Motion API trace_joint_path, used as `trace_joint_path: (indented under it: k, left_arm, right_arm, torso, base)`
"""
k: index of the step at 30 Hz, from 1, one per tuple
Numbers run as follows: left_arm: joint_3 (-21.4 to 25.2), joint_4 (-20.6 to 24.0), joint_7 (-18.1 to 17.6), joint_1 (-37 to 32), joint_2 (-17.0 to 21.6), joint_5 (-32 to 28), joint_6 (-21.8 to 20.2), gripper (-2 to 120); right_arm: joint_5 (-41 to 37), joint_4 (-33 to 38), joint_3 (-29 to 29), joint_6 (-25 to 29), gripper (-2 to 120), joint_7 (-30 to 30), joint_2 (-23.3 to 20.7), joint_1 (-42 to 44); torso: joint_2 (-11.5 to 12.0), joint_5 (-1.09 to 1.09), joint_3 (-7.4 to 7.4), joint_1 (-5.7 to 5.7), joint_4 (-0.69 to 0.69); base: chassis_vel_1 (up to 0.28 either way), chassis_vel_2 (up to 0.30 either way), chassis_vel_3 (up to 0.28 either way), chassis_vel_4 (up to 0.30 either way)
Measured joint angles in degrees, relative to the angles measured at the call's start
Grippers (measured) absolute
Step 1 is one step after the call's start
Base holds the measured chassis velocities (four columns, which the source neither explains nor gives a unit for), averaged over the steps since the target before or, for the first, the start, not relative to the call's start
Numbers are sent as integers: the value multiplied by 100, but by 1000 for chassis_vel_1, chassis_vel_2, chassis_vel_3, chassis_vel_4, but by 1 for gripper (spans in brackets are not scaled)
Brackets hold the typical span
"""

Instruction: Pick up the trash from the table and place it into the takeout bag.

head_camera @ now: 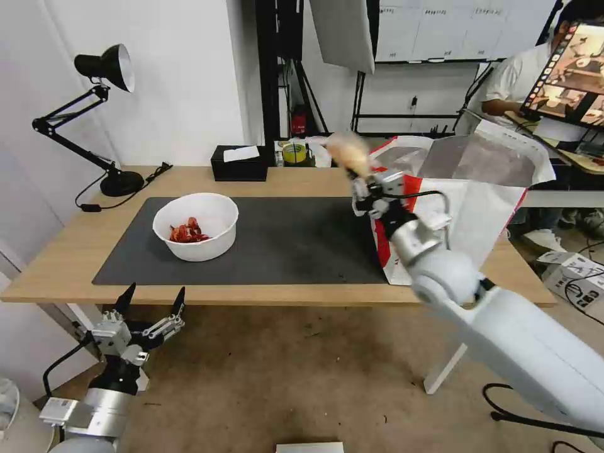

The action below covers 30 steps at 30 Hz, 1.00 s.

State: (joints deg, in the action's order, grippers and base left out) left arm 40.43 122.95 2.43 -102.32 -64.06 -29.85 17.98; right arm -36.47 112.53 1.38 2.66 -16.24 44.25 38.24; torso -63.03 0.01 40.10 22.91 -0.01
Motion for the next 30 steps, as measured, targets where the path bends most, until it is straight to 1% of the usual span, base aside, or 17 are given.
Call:
trace_joint_path:
  k: [1,4,5,7,8,11,12,15,21,24,26,28,29,30]
  left_arm:
    - [0,0,0,0,0,0,0,100]
    - [-47,12,0,8,1,26,1,100]
    - [-47,12,0,8,1,26,1,100]
    - [-83,32,0,19,5,43,2,100]
    - [-83,32,0,19,5,43,2,100]
    - [-122,59,0,33,12,48,-2,100]
    - [-122,59,0,33,12,48,-2,100]
    - [-163,79,0,50,8,64,-11,100]
    - [-175,146,-2,37,-14,84,-18,100]
    - [-162,208,-2,-1,-43,93,-21,100]
    - [-155,220,-2,-20,-51,100,-22,100]
    - [-134,249,-2,-49,-53,108,-23,100]
    - [-134,249,-2,-49,-53,108,-23,100]
    - [-118,272,-2,-54,-45,107,-24,100]
  right_arm:
    - [0,0,0,0,8,0,0,0]
    - [2,175,-493,25,8,-263,-208,209]
    - [2,175,-493,25,8,-263,-208,209]
    - [-78,225,-792,-12,8,-463,-356,298]
    - [-78,225,-792,-12,8,-463,-356,298]
    - [-377,239,-1024,-218,8,-697,-510,392]
    - [-377,239,-1024,-218,8,-697,-510,392]
    - [-682,251,-1124,-462,8,-873,-620,440]
    - [-946,258,-1134,-622,8,-1144,-642,438]
    - [-1085,260,-1147,-946,8,-1403,-638,431]
    - [-1110,259,-1151,-1011,8,-1436,-648,419]
    - [-1177,247,-1152,-1156,16,-1467,-679,373]
    - [-1177,247,-1152,-1156,16,-1467,-679,373]
    - [-1242,245,-1152,-1236,22,-1475,-687,339]
  torso:
    - [0,0,0,0,0]
    - [0,0,0,1,1]
    - [0,0,0,1,1]
    - [0,-1,0,1,1]
    - [0,-1,0,1,1]
    - [0,0,1,0,1]
    - [0,0,1,0,1]
    - [0,-1,1,0,1]
    - [0,-1,1,1,2]
    - [0,0,1,1,1]
    - [0,0,1,0,1]
    - [0,-2,1,0,1]
    - [0,-2,1,0,1]
    - [0,-2,1,0,1]
  base:
    - [0,0,0,0]
    - [0,0,0,0]
    - [0,0,0,0]
    - [0,0,0,0]
    - [0,0,0,0]
    - [0,0,0,0]
    - [0,0,0,0]
    - [0,0,0,0]
    - [0,0,0,0]
    - [0,0,0,0]
    - [0,0,0,0]
    - [0,0,0,0]
    - [0,0,0,0]
    - [0,0,0,0]
